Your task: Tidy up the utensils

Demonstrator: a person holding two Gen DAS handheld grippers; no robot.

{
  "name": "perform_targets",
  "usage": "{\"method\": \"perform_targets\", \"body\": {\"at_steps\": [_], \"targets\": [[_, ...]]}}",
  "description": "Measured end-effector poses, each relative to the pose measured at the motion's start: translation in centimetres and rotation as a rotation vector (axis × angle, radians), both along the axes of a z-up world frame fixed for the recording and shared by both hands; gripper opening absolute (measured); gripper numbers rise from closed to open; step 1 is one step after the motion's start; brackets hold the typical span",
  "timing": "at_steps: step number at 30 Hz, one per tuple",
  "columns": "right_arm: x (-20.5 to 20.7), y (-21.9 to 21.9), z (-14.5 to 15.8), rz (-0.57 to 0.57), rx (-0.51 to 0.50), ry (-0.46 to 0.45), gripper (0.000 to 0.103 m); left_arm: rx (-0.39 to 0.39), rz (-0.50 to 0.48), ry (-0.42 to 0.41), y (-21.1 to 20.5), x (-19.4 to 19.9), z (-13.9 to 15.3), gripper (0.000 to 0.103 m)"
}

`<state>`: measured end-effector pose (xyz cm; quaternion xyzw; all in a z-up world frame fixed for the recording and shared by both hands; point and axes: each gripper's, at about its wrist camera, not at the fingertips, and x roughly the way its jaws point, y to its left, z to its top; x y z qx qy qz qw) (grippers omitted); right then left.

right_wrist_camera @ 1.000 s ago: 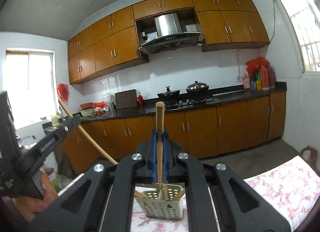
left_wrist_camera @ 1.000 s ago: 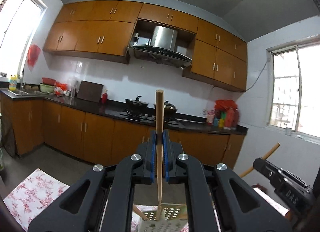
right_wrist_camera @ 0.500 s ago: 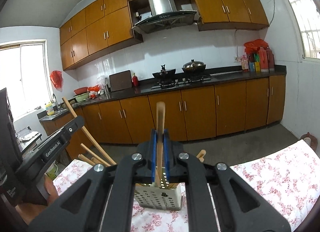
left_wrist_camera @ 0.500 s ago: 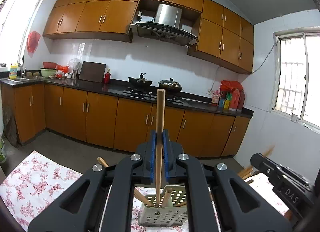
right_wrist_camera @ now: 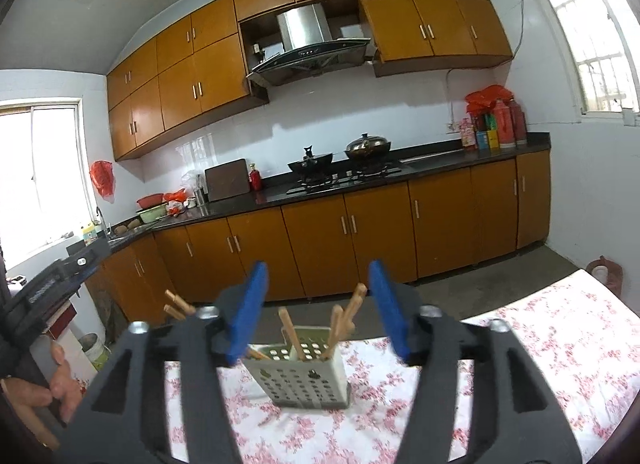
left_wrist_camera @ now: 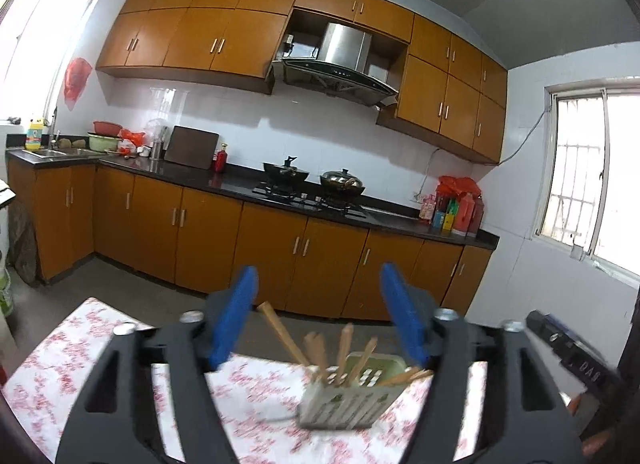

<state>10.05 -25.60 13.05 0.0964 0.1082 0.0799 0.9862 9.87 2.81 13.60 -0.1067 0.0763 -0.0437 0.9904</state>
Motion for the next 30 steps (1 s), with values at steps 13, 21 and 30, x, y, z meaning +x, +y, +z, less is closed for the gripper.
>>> {"method": "perform_targets", "body": {"at_steps": [13, 21, 30], "targets": [[-6.2, 3.2, -6.4, -0.039, -0.154, 0.029, 0.099, 0.171, 0.087, 0.082, 1.5, -5.9, -7.5, 0.101], [-7.5, 4.2, -9.4, -0.036, -0.172, 0.061, 0.099, 0.173, 0.076, 0.116, 1.4, -7.3, -10.2, 0.101], [-8.3, 5.4, -12.1, -0.037, -0.228, 0.099, 0.099, 0.198, 0.049, 0.173, 0.6, -8.1, -12.8, 0.101]]}}
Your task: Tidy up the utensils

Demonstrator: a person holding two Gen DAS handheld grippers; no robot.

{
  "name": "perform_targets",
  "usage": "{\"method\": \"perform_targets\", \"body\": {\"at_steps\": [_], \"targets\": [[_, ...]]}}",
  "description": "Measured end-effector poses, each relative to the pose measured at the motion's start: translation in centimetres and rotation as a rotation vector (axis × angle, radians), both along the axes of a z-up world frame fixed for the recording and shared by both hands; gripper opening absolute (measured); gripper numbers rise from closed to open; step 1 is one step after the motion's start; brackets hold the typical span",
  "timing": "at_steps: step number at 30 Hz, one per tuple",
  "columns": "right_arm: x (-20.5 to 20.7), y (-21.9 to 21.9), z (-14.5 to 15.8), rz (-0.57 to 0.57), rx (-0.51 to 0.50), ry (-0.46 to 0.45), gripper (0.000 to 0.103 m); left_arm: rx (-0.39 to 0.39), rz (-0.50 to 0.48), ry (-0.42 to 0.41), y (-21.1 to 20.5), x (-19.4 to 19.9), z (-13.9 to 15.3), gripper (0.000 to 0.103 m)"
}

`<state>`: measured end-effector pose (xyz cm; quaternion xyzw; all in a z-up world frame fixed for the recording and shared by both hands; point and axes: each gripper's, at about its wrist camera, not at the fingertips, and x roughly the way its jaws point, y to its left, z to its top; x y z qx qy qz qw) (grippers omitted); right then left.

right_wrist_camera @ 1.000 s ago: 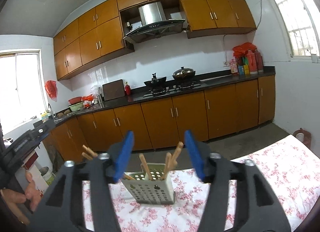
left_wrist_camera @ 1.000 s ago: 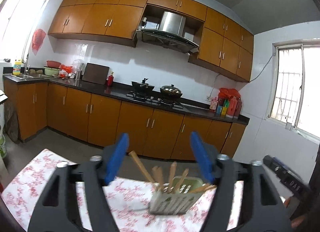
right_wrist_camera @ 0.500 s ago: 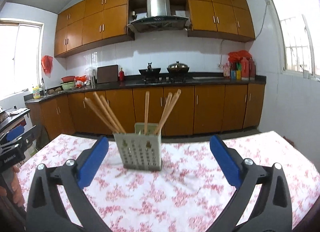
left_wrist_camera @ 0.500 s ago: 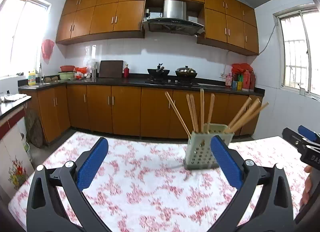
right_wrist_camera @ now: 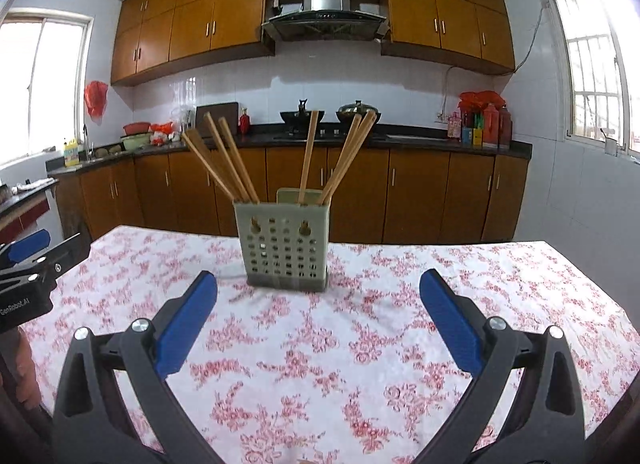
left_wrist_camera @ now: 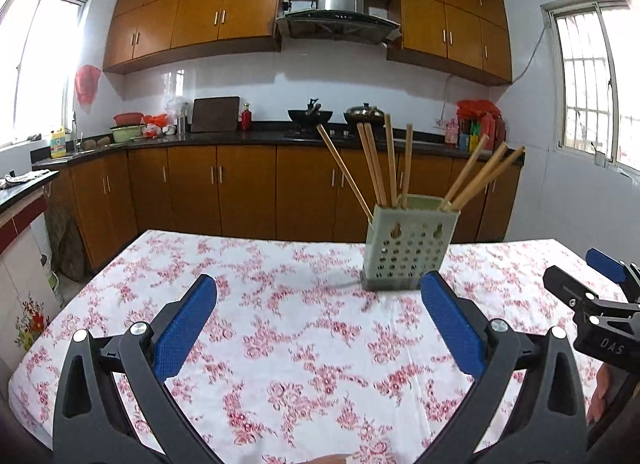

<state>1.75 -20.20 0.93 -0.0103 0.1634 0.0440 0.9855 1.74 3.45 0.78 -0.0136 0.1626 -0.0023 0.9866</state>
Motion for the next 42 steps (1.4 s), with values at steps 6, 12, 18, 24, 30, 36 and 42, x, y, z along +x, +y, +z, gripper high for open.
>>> {"method": "perform_targets", "body": {"at_steps": [6, 12, 18, 24, 30, 36, 42], "targets": [[0.06, -0.46, -0.67, -0.015, 0.016, 0.020, 0.099, 0.003, 0.006, 0.014, -0.16, -0.38, -0.77, 0.101], [0.14, -0.54, -0.75, -0.018, 0.015, 0.026, 0.099, 0.009, 0.012, 0.027, -0.28, -0.32, -0.94, 0.101], [0.08, -0.59, -0.79, -0.015, 0.018, 0.028, 0.099, 0.008, 0.012, 0.030, -0.40, -0.23, -0.95, 0.101], [0.11, -0.66, -0.78, -0.019, 0.024, 0.031, 0.099, 0.003, 0.011, 0.035, -0.37, -0.22, -1.02, 0.101], [0.14, -0.62, -0.83, -0.021, 0.024, 0.032, 0.099, 0.003, 0.006, 0.041, -0.48, -0.12, -1.08, 0.101], [0.16, -0.65, -0.84, -0.021, 0.025, 0.032, 0.099, 0.002, 0.007, 0.041, -0.44, -0.13, -1.12, 0.101], [0.14, -0.73, -0.83, -0.020, 0.025, 0.031, 0.099, 0.001, 0.006, 0.042, -0.45, -0.12, -1.15, 0.101]]}}
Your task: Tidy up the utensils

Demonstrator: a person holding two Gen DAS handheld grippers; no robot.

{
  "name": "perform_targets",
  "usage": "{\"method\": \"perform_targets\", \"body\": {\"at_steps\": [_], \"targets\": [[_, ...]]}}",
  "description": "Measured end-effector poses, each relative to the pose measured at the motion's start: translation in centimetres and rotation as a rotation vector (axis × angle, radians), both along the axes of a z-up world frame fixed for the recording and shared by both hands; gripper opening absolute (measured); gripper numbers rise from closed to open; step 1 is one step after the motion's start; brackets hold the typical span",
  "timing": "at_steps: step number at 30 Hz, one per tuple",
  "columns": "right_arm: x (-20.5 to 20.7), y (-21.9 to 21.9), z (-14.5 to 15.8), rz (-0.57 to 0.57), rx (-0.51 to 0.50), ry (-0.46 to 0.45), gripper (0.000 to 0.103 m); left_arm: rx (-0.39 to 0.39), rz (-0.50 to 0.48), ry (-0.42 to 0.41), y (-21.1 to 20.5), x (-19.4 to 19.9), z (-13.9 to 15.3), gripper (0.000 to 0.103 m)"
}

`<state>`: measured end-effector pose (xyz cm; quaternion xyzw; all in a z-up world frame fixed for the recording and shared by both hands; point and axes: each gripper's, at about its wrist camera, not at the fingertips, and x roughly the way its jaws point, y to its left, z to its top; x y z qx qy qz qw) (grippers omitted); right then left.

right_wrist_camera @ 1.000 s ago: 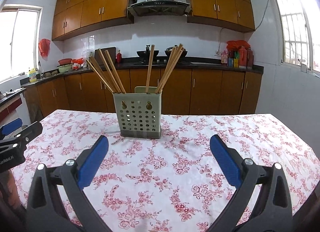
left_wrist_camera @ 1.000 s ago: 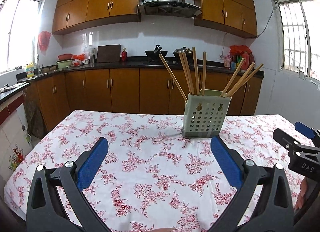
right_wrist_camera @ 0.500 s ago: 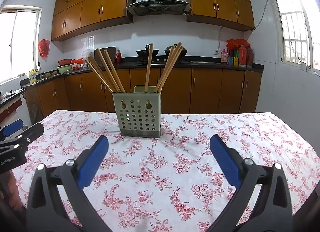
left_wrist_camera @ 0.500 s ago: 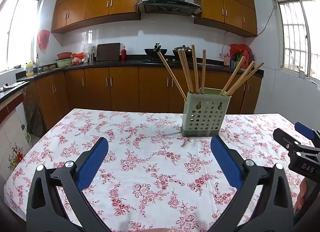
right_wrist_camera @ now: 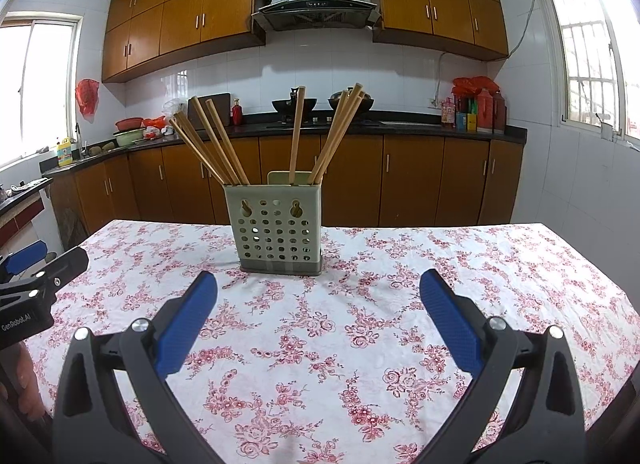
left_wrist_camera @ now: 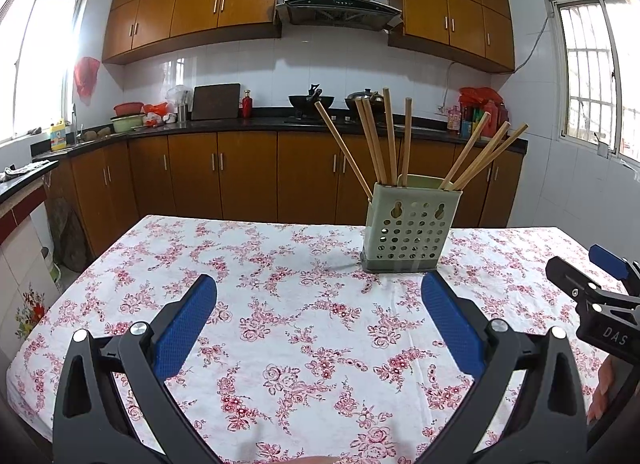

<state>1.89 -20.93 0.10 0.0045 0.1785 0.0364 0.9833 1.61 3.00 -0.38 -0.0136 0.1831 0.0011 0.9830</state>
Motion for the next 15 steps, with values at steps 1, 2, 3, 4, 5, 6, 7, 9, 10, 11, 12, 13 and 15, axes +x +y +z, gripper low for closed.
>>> {"method": "perform_targets", "body": {"at_steps": [1, 2, 3, 4, 5, 6, 7, 9, 10, 11, 12, 13, 15], "targets": [[0.00, 0.00, 0.00, 0.000, 0.000, 0.000, 0.099, 0.001, 0.000, 0.000, 0.00, 0.01, 0.00, 0.101], [0.00, 0.00, 0.00, -0.001, -0.001, 0.000, 0.099, 0.001, 0.000, 0.000, 0.00, 0.02, 0.01, 0.101], [0.00, -0.01, 0.00, -0.001, -0.001, 0.000, 0.099, 0.001, 0.000, 0.000, -0.01, 0.00, -0.01, 0.101], [0.01, -0.03, -0.01, -0.001, 0.000, 0.001, 0.099, 0.001, 0.000, 0.000, -0.02, 0.02, 0.01, 0.101], [0.01, -0.04, -0.01, 0.000, 0.001, 0.001, 0.099, 0.001, 0.000, 0.001, -0.03, 0.02, 0.01, 0.101], [0.03, -0.05, -0.01, -0.001, 0.001, 0.002, 0.099, 0.000, -0.001, 0.001, -0.03, 0.00, 0.00, 0.101], [0.07, -0.06, -0.04, -0.001, 0.002, 0.002, 0.099, 0.000, 0.000, 0.001, -0.05, 0.01, 0.01, 0.101], [0.07, 0.01, -0.05, -0.002, 0.001, 0.002, 0.099, 0.001, 0.001, 0.001, -0.09, 0.02, 0.03, 0.101], [0.06, 0.00, -0.06, -0.002, 0.001, 0.002, 0.099, 0.000, 0.000, 0.001, -0.09, 0.02, 0.02, 0.101], [0.07, 0.01, -0.06, -0.003, 0.001, 0.002, 0.099, -0.001, 0.000, 0.002, -0.09, 0.01, 0.01, 0.101], [0.06, 0.01, -0.05, -0.003, 0.002, 0.002, 0.099, -0.001, 0.000, 0.002, -0.11, 0.02, -0.02, 0.101], [0.05, -0.01, -0.05, -0.003, 0.002, 0.002, 0.099, -0.001, 0.000, 0.002, -0.12, 0.03, -0.02, 0.101], [0.07, -0.01, -0.04, -0.003, 0.002, 0.003, 0.099, 0.001, 0.000, 0.003, -0.14, 0.05, -0.01, 0.101]]}}
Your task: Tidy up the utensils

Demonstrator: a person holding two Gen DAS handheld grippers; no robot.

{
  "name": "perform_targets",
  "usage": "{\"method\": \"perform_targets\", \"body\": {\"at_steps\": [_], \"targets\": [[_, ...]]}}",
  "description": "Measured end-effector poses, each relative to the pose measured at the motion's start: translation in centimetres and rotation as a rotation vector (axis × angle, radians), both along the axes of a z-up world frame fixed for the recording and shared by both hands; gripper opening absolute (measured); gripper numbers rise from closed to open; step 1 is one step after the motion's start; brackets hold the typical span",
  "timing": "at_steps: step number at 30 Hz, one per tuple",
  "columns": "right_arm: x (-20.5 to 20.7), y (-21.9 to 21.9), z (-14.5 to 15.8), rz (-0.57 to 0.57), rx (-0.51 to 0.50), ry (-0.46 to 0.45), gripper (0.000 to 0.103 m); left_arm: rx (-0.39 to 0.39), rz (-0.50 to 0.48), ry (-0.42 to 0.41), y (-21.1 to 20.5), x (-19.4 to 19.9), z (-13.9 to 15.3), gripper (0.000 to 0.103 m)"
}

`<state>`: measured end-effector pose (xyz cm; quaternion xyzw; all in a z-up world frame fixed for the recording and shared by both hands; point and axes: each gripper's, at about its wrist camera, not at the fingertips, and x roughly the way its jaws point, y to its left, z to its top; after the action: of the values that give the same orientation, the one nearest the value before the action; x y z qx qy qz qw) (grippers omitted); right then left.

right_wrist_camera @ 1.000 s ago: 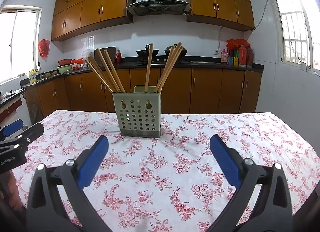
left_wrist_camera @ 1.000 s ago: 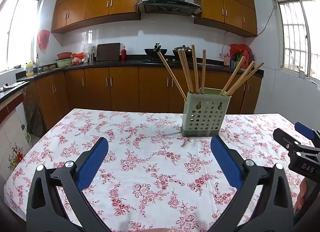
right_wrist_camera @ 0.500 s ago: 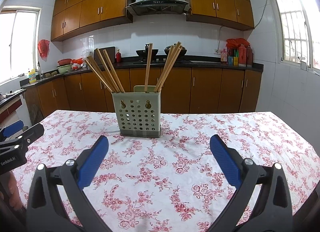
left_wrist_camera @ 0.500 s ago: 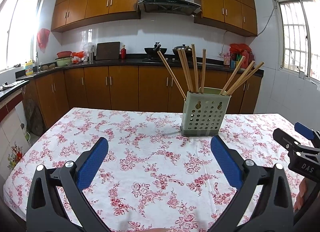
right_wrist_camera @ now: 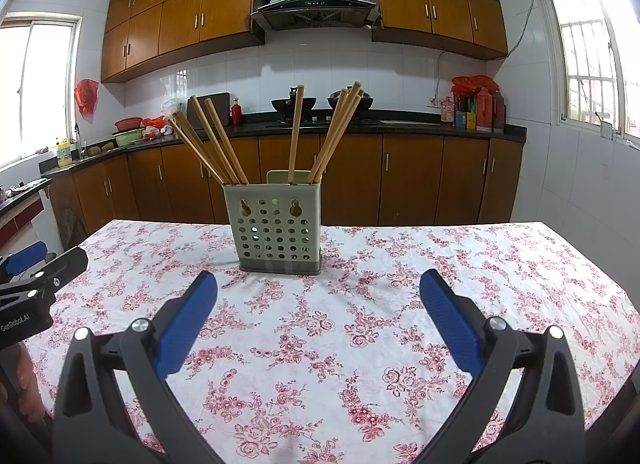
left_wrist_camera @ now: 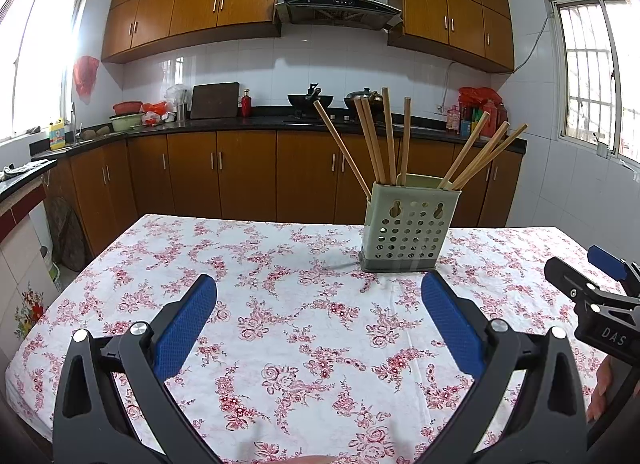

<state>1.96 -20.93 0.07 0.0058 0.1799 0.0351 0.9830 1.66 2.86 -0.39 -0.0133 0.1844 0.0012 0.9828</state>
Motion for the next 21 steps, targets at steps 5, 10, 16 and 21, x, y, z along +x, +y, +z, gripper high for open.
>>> {"method": "perform_targets", "body": {"at_steps": [5, 10, 16, 21], "targets": [[0.01, -0.03, -0.02, 0.000, 0.000, 0.000, 0.099, -0.001, 0.001, -0.001, -0.01, 0.00, 0.04, 0.101], [0.00, -0.04, -0.03, -0.001, 0.000, 0.000, 0.099, -0.001, 0.000, -0.001, 0.02, 0.00, 0.05, 0.101], [0.02, -0.04, -0.08, -0.002, 0.001, 0.001, 0.099, 0.002, -0.001, 0.001, -0.13, 0.04, -0.05, 0.101], [0.03, -0.07, -0.09, -0.002, 0.002, 0.003, 0.099, -0.001, -0.004, 0.001, -0.15, 0.09, -0.14, 0.101]]}}
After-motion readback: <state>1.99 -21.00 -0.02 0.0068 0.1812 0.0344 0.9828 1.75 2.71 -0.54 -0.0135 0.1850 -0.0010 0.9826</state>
